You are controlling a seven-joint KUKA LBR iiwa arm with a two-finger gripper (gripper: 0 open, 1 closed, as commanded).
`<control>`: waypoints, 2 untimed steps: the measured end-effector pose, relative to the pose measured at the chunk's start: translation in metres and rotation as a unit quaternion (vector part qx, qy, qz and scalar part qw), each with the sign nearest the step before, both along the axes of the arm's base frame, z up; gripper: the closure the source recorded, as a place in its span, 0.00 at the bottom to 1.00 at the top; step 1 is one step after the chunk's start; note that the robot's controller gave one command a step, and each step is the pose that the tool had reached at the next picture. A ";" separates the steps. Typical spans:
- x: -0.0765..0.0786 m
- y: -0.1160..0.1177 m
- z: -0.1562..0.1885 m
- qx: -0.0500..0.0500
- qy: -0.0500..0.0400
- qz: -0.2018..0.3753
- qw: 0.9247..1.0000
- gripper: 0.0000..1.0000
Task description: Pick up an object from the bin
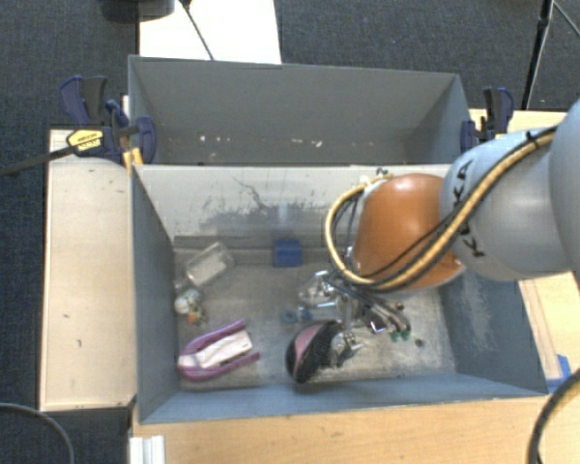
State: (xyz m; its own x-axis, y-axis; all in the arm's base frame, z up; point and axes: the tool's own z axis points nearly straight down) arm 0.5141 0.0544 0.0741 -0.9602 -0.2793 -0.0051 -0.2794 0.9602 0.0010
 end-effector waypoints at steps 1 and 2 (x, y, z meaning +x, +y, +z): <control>0.001 0.001 0.001 0.000 -0.001 -0.005 1.000 0.00; 0.002 0.001 0.002 0.000 -0.001 -0.010 1.000 0.00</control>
Offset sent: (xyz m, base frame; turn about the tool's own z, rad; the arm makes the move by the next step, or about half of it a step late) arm 0.0000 0.0000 0.0000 0.0000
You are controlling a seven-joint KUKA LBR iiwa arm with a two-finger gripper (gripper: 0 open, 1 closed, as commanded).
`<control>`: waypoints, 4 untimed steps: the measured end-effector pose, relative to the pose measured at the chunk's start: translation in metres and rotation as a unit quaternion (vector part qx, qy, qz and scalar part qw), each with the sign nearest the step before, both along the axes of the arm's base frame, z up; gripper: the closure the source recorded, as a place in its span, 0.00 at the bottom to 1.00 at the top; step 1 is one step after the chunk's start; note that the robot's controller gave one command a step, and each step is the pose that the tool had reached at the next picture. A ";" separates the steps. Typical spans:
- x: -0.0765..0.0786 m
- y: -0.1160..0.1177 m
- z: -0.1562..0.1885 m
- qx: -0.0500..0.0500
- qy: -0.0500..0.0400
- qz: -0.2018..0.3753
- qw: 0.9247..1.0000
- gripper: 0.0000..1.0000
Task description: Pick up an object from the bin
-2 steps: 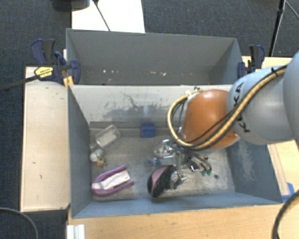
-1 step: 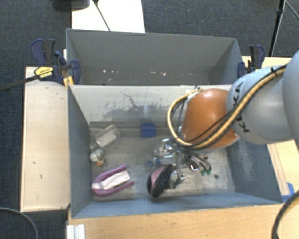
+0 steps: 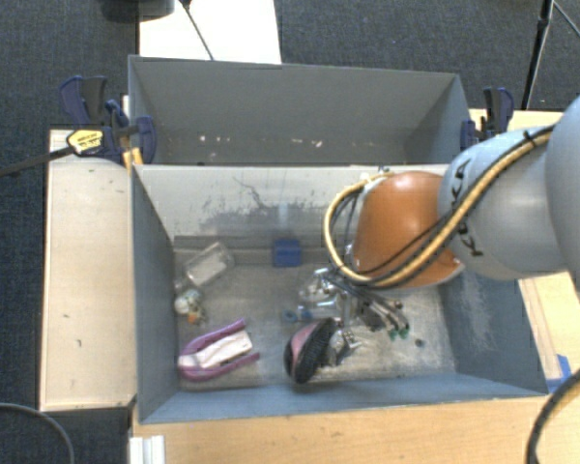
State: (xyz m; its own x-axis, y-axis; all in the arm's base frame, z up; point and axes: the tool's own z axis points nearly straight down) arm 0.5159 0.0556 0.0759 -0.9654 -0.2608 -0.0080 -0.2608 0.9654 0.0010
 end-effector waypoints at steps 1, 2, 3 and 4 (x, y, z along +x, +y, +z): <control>0.001 0.000 0.000 0.000 -0.001 -0.006 1.000 0.00; 0.002 0.001 0.002 0.000 -0.002 -0.005 1.000 1.00; 0.003 0.001 0.032 -0.001 0.001 -0.009 1.000 1.00; 0.004 0.001 0.033 0.000 0.001 -0.012 1.000 1.00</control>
Offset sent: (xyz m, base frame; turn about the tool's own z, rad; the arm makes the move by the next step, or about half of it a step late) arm 0.0000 0.0000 0.0000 0.0000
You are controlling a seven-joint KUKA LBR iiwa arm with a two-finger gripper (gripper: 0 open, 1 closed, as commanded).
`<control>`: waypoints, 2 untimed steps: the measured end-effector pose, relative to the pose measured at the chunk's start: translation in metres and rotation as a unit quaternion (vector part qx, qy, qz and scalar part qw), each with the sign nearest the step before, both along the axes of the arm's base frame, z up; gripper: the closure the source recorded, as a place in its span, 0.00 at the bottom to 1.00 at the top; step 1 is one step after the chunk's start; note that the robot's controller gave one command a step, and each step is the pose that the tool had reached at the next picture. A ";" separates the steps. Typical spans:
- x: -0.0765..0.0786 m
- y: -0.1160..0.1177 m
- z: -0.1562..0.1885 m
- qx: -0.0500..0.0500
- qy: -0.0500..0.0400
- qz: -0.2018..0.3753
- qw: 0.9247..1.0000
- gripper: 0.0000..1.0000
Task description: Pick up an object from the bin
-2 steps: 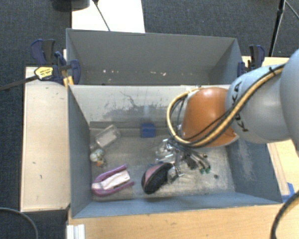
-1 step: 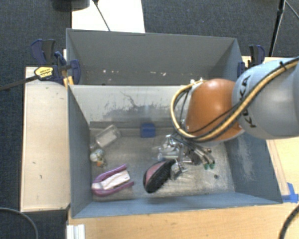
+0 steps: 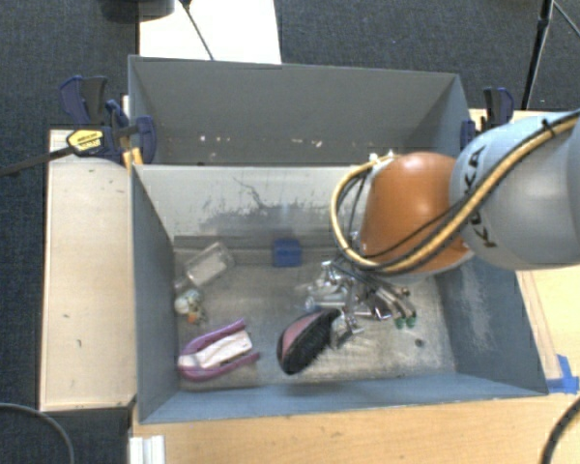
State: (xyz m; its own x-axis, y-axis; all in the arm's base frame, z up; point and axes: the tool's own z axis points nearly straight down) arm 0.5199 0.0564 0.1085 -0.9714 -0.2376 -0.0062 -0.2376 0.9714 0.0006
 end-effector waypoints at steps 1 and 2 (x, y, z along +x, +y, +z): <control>0.002 0.000 0.067 0.000 -0.001 -0.004 1.000 1.00; 0.002 0.000 0.073 0.000 0.001 -0.007 1.000 1.00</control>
Offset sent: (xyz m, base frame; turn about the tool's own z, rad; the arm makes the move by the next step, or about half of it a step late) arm 0.0001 0.0000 0.0638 0.0000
